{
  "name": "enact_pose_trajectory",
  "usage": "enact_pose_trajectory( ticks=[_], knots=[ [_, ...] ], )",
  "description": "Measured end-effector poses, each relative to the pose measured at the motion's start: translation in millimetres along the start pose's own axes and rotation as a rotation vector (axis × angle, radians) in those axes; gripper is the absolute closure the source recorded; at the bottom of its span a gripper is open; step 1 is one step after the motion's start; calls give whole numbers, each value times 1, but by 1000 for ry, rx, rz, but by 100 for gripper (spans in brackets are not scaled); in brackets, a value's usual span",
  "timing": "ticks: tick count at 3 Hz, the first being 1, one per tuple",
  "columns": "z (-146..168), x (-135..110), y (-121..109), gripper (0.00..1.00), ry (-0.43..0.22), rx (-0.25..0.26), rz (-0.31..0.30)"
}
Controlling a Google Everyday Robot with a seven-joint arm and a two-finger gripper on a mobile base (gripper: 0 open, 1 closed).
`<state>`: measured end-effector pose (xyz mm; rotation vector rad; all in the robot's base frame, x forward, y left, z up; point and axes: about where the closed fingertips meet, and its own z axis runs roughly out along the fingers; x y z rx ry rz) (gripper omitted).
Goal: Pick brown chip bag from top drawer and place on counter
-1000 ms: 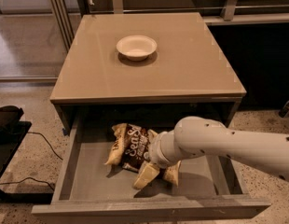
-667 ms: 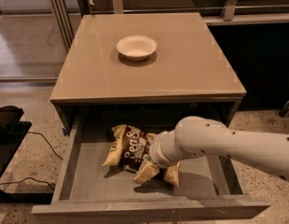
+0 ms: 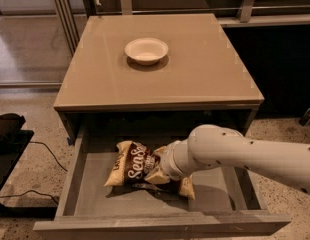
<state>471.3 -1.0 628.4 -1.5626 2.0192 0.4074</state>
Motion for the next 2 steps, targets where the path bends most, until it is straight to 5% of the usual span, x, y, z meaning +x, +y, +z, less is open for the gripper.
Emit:
enact_pose_trajectory(
  ticks=[1,2],
  knots=[
    [-8,-3,2,88,-12,-19,-12],
    [-37,-14,2,100,-57,-45,-33]
  ],
)
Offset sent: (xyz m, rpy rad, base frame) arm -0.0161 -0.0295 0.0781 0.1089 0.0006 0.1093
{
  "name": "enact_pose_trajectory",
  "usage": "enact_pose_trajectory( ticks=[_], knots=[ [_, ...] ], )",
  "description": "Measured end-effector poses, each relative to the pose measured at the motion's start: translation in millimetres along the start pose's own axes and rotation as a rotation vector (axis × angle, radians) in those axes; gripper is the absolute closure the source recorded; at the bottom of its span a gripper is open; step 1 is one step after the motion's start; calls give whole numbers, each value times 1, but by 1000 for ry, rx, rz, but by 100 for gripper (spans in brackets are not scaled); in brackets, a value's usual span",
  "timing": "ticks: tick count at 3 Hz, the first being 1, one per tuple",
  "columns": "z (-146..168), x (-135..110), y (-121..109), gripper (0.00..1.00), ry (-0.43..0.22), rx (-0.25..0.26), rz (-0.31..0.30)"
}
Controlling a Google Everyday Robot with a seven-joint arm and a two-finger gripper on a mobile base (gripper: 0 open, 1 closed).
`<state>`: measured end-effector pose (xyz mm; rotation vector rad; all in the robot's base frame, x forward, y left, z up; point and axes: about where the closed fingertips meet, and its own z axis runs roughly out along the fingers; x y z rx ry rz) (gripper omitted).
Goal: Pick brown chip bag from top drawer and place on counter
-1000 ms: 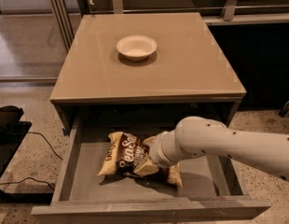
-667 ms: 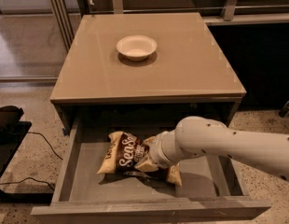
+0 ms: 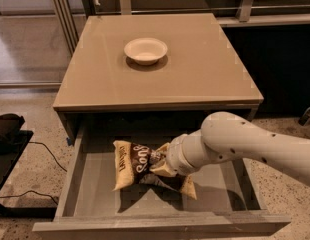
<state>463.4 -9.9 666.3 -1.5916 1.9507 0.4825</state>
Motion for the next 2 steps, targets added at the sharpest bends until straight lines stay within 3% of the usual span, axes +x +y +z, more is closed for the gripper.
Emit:
enact_pose_trajectory(
  ticks=[2],
  knots=[
    [-93,-23,-3,100,-90,-12,-52]
  ],
)
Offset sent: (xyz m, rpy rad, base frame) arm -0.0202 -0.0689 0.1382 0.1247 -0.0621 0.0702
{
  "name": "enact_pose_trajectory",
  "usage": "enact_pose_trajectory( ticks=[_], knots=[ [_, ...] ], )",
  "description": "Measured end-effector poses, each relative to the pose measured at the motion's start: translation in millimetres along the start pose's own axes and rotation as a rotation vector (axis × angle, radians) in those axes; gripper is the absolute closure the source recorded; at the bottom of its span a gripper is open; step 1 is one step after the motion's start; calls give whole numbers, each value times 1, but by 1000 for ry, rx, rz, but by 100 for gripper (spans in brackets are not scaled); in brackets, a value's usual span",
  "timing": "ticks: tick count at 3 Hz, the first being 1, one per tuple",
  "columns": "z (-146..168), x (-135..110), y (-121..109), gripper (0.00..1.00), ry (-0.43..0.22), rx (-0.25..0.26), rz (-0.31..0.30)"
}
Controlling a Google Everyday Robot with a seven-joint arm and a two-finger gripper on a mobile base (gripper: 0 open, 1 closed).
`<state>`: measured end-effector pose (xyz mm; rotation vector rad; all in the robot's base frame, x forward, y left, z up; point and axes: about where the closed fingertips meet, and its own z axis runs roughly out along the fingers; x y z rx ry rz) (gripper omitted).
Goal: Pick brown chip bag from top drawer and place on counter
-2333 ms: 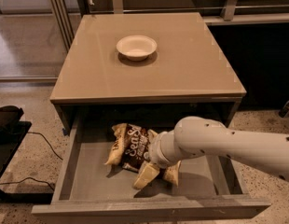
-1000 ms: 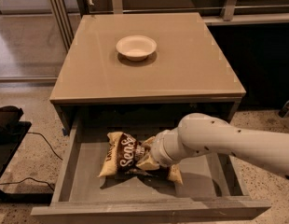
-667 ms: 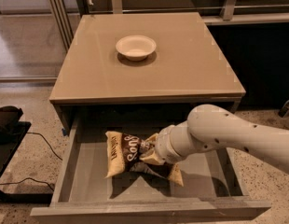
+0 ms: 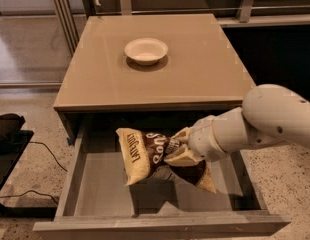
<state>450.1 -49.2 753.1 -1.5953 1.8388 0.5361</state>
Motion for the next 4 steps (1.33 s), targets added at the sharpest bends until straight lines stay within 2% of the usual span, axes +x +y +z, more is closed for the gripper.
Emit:
enact_pose_trajectory(
  ticks=[1,3,4],
  knots=[
    [-53,-21,-16,100,15,46,-27],
    [-174,-82,-77,100,132,267,-72],
    [-174,-82,-77,100,132,267,-73]
  ],
)
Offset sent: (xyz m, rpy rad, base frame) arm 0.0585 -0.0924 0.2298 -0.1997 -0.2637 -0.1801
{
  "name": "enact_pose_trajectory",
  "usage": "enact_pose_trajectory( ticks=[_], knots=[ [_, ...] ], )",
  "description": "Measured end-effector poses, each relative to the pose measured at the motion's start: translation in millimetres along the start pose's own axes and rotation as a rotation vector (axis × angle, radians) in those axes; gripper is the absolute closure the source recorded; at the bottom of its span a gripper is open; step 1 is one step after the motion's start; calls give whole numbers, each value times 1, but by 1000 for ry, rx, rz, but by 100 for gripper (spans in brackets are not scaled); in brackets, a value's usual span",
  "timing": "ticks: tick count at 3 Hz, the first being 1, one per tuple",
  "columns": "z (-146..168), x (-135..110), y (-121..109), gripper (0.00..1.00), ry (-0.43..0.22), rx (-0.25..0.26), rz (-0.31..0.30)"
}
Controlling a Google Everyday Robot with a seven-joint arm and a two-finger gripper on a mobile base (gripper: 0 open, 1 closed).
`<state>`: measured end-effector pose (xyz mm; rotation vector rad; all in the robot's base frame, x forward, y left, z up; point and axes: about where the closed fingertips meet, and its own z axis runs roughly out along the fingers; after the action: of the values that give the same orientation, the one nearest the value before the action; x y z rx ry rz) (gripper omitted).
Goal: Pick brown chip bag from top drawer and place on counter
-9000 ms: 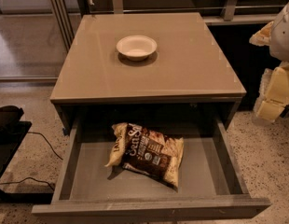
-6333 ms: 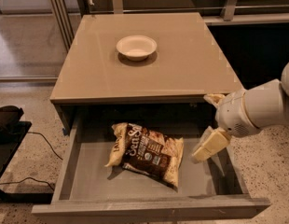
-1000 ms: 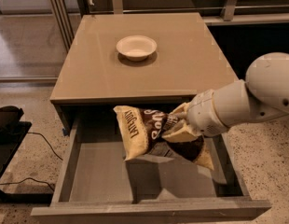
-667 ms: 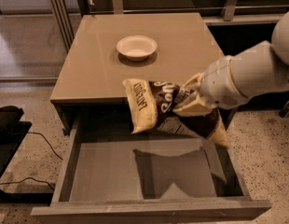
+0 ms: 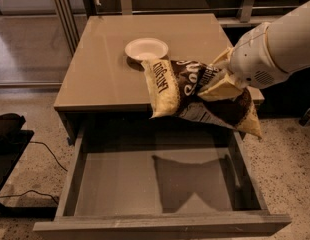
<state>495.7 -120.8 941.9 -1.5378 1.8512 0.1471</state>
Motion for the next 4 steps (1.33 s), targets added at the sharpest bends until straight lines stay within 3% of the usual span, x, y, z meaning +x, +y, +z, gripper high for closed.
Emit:
enact_pose_trajectory(
  ticks=[1,2,3,4],
  knots=[
    [-6,1,-23,100,16,50,-23],
    [-7,11,-70,100,33,94,-21],
    [-2,19,-136,100,20,155,18],
    [0,20,-175,100,-48,239,83]
  ],
)
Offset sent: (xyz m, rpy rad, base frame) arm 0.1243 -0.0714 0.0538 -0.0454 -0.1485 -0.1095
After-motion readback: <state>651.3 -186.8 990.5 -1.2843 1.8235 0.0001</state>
